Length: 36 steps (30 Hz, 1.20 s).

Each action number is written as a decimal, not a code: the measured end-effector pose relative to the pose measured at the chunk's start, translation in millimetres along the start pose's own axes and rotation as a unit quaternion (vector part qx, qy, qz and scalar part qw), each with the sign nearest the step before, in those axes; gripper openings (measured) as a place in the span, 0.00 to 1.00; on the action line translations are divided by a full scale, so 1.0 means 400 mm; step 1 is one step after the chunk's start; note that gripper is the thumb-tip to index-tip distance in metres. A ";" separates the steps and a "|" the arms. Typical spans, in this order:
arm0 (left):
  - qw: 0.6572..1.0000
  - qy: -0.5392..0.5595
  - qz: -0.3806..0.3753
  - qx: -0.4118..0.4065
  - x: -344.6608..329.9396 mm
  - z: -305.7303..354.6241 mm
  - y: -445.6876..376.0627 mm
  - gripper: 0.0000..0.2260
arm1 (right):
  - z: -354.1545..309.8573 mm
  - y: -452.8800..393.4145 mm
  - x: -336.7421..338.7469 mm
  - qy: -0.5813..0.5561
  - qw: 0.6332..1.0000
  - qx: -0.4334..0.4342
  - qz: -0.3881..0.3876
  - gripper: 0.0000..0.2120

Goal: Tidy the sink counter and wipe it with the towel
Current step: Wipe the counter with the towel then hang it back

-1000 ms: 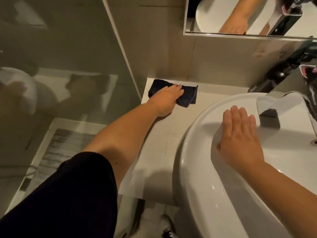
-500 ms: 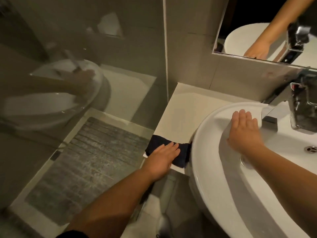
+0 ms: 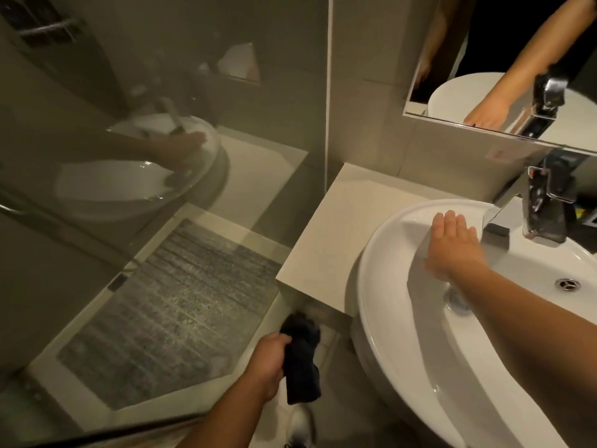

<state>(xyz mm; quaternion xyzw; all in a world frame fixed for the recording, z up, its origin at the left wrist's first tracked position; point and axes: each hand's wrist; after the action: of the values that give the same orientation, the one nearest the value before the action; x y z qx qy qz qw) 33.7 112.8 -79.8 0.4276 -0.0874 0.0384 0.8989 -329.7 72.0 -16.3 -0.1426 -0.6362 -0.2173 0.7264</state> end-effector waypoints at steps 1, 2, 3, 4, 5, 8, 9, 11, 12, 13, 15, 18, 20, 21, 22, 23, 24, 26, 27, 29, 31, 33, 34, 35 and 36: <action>0.996 0.062 0.010 0.068 -0.004 0.008 -0.002 0.10 | -0.001 0.000 -0.002 0.001 1.000 0.001 0.004 0.39; 0.989 0.100 0.012 0.108 -0.009 0.028 0.000 0.11 | -0.002 0.001 -0.004 0.001 1.000 0.001 0.011 0.38; 0.984 0.124 0.011 0.124 -0.017 0.056 0.003 0.10 | -0.004 0.001 -0.006 0.001 1.000 0.002 0.020 0.38; 0.983 0.144 0.011 0.118 -0.027 0.092 0.008 0.10 | -0.005 0.002 -0.008 0.004 1.000 0.003 0.028 0.38; 0.982 0.161 0.008 0.100 -0.040 0.134 0.015 0.10 | -0.007 0.003 -0.010 0.008 0.999 0.005 0.033 0.38; 0.983 0.184 -0.001 0.016 -0.107 0.277 0.031 0.11 | -0.011 0.000 -0.017 0.007 0.999 0.001 0.042 0.38; 0.983 0.180 0.000 -0.025 -0.137 0.330 0.029 0.11 | -0.013 -0.001 -0.018 0.006 0.999 -0.003 0.043 0.38; 0.984 0.131 -0.003 -0.125 -0.208 0.442 0.019 0.08 | -0.017 -0.002 -0.018 0.006 0.999 -0.006 0.049 0.38; 0.978 0.074 -0.001 -0.193 -0.250 0.497 0.008 0.08 | -0.019 -0.002 -0.017 0.004 0.999 -0.007 0.053 0.37; 0.962 0.008 0.000 -0.274 -0.294 0.548 -0.008 0.08 | -0.021 -0.002 -0.017 0.000 0.998 -0.009 0.056 0.36; 0.891 -0.142 -0.007 -0.430 -0.395 0.636 -0.060 0.09 | -0.024 -0.003 -0.016 -0.009 0.998 -0.014 0.061 0.36; 0.721 -0.337 -0.068 -0.602 -0.580 0.738 -0.152 0.14 | -0.028 -0.009 -0.033 -0.015 0.997 -0.017 0.077 0.35; 0.610 -0.411 -0.133 -0.664 -0.712 0.759 -0.202 0.20 | -0.028 -0.012 -0.047 -0.009 0.994 -0.019 0.105 0.35; 0.555 -0.449 -0.164 -0.681 -0.772 0.751 -0.222 0.22 | -0.028 -0.012 -0.057 -0.006 0.993 -0.021 0.116 0.35; 0.499 -0.484 -0.198 -0.691 -0.821 0.733 -0.237 0.22 | -0.027 -0.014 -0.067 -0.003 0.992 -0.021 0.125 0.34; 0.446 -0.513 -0.231 -0.696 -0.857 0.712 -0.247 0.21 | -0.025 -0.015 -0.078 -0.004 0.991 -0.023 0.133 0.34; 0.400 -0.532 -0.251 -0.703 -0.879 0.691 -0.257 0.21 | -0.024 -0.018 -0.085 -0.006 0.990 -0.024 0.140 0.34; 0.365 -0.536 -0.255 -0.717 -0.884 0.660 -0.280 0.22 | -0.022 -0.022 -0.099 -0.011 0.987 -0.023 0.158 0.35; 0.370 -0.528 -0.250 -0.723 -0.875 0.655 -0.289 0.22 | -0.021 -0.025 -0.103 -0.010 0.985 -0.025 0.168 0.35; 0.389 -0.513 -0.253 -0.722 -0.835 0.649 -0.297 0.22 | -0.020 -0.022 -0.103 -0.012 0.985 -0.023 0.171 0.36; 0.405 -0.504 -0.253 -0.720 -0.782 0.638 -0.305 0.22 | -0.018 -0.018 -0.098 -0.018 0.986 -0.019 0.165 0.36; 0.428 -0.507 -0.251 -0.705 -0.712 0.620 -0.314 0.23 | -0.016 -0.014 -0.092 -0.015 0.987 -0.017 0.160 0.36; 0.440 -0.509 -0.246 -0.698 -0.674 0.607 -0.316 0.23 | -0.015 -0.015 -0.092 -0.016 0.988 -0.016 0.155 0.36; 0.452 -0.508 -0.238 -0.693 -0.636 0.592 -0.318 0.23 | -0.015 -0.015 -0.091 -0.016 0.989 -0.014 0.149 0.36; 0.462 -0.508 -0.230 -0.690 -0.598 0.575 -0.315 0.23 | -0.015 -0.016 -0.090 -0.011 0.990 -0.012 0.143 0.37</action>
<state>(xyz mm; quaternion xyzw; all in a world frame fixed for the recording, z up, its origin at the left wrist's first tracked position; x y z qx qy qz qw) -211.6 -143.9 -78.8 -0.3829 -0.4254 -0.4668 0.6742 -331.1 68.2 -53.1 -0.2431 -0.6144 -0.1170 0.7414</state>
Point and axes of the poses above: each hand's wrist, its own y-axis away from the middle knuckle, its own x-axis out of the back of the hand, z = x × y, and after that the axes turned 15 degrees about z, right-handed
